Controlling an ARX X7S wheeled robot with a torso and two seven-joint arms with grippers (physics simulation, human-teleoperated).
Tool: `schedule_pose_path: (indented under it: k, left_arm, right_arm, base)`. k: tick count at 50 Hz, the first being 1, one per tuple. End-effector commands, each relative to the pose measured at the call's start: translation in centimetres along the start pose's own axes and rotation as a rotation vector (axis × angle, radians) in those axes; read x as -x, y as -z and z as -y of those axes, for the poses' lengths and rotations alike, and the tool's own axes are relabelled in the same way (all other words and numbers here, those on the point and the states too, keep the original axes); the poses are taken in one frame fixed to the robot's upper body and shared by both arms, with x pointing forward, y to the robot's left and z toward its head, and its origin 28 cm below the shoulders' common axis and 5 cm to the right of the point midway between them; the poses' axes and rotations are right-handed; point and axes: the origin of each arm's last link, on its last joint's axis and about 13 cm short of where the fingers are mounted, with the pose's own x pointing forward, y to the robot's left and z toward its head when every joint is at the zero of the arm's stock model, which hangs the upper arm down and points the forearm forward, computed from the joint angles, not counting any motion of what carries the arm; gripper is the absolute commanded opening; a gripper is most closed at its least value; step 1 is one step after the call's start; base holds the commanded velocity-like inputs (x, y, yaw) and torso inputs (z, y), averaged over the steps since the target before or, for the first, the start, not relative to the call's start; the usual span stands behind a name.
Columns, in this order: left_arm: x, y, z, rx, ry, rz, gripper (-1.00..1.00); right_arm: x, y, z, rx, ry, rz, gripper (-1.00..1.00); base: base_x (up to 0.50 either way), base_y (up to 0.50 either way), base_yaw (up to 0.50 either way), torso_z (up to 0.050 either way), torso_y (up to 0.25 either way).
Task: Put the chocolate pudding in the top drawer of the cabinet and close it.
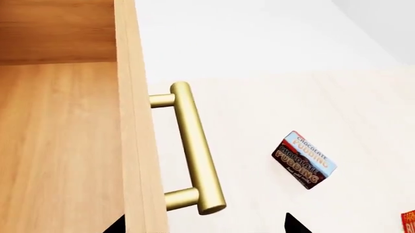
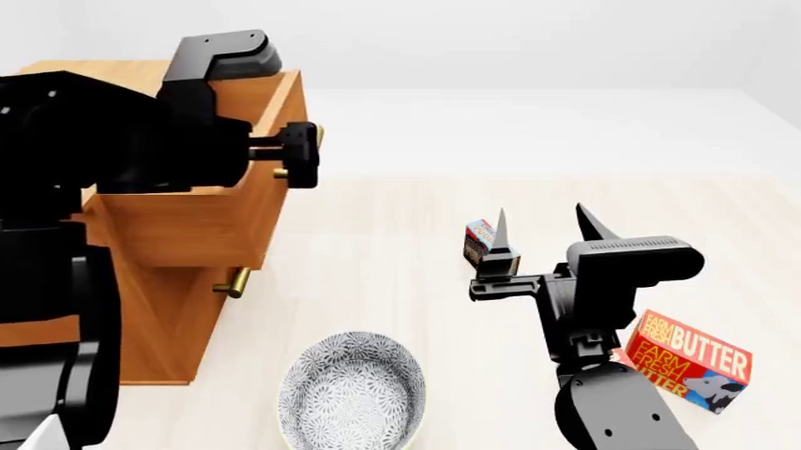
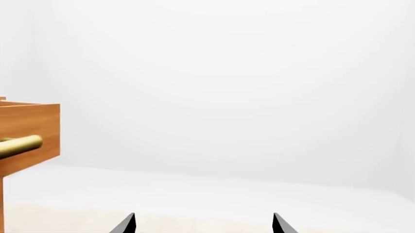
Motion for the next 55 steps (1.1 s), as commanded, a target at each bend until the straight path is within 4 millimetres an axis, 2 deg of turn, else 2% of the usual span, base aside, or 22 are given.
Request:
schedule_pose_path:
  k: [1, 55]
  left_arm:
    - [-0.5, 0.1, 1.1, -0.002, 0.096, -0.008, 1.0]
    - [-2.3, 0.1, 6.8, -0.033, 0.328, -0.023, 1.0]
  right_arm:
    - [0.0, 0.1, 0.0, 0.0, -0.002, -0.003, 1.0]
    - [0.0, 0.4, -0.3, -0.003, -0.019, -0.015, 1.0]
  base:
    - [0.0, 0.0, 0.0, 0.0, 0.0]
    - [0.0, 0.0, 0.0, 0.0, 0.0]
